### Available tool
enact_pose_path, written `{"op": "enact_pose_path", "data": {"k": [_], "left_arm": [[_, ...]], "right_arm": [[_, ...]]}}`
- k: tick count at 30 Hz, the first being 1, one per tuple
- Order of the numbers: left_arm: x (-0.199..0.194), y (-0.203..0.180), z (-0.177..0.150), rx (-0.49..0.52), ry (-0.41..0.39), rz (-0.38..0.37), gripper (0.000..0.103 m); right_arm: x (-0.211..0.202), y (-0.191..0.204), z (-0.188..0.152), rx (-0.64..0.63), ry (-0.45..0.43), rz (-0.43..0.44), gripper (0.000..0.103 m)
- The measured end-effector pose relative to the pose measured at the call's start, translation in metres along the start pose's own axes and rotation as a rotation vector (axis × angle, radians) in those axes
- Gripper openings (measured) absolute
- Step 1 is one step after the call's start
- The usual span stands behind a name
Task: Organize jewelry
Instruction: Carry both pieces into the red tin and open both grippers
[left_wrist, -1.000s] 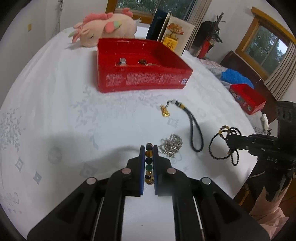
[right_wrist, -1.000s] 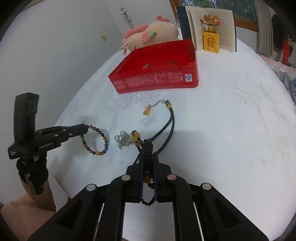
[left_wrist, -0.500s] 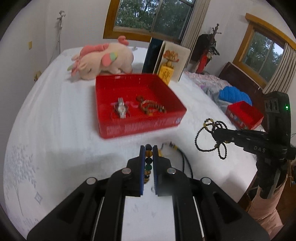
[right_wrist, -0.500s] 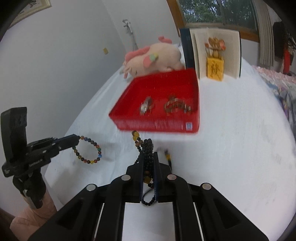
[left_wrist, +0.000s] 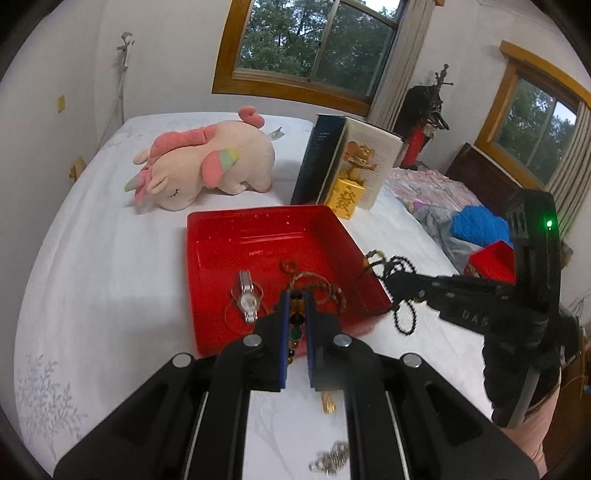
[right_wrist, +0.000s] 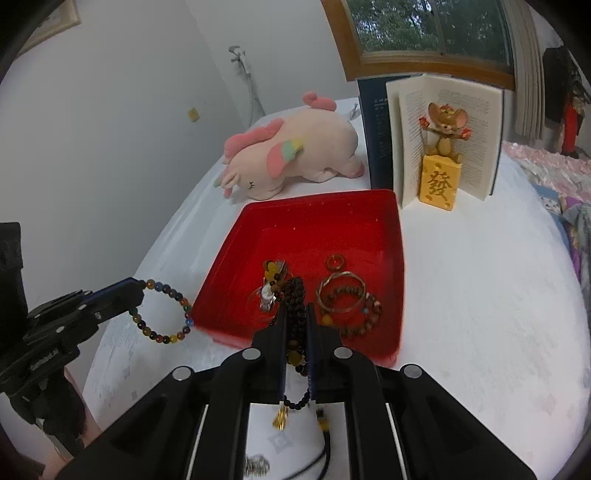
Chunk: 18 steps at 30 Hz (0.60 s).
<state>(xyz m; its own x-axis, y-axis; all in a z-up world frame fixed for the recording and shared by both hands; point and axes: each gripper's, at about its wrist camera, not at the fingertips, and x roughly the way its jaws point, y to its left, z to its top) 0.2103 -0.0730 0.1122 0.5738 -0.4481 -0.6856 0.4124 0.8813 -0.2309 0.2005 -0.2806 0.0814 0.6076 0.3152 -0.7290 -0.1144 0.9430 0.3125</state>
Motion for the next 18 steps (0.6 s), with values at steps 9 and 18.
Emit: {"op": "enact_pose_path", "data": {"k": [9,18], "left_arm": [[0.067,0.021,0.018,-0.041,0.056,0.021,0.006],[0.118,0.038,0.020,-0.069,0.128,0.053,0.006]], "right_arm": [[0.061,-0.013,0.019,0.016,0.048,-0.048,0.008],[0.097,-0.028,0.027,0.030,0.102,-0.104,0.008]]}}
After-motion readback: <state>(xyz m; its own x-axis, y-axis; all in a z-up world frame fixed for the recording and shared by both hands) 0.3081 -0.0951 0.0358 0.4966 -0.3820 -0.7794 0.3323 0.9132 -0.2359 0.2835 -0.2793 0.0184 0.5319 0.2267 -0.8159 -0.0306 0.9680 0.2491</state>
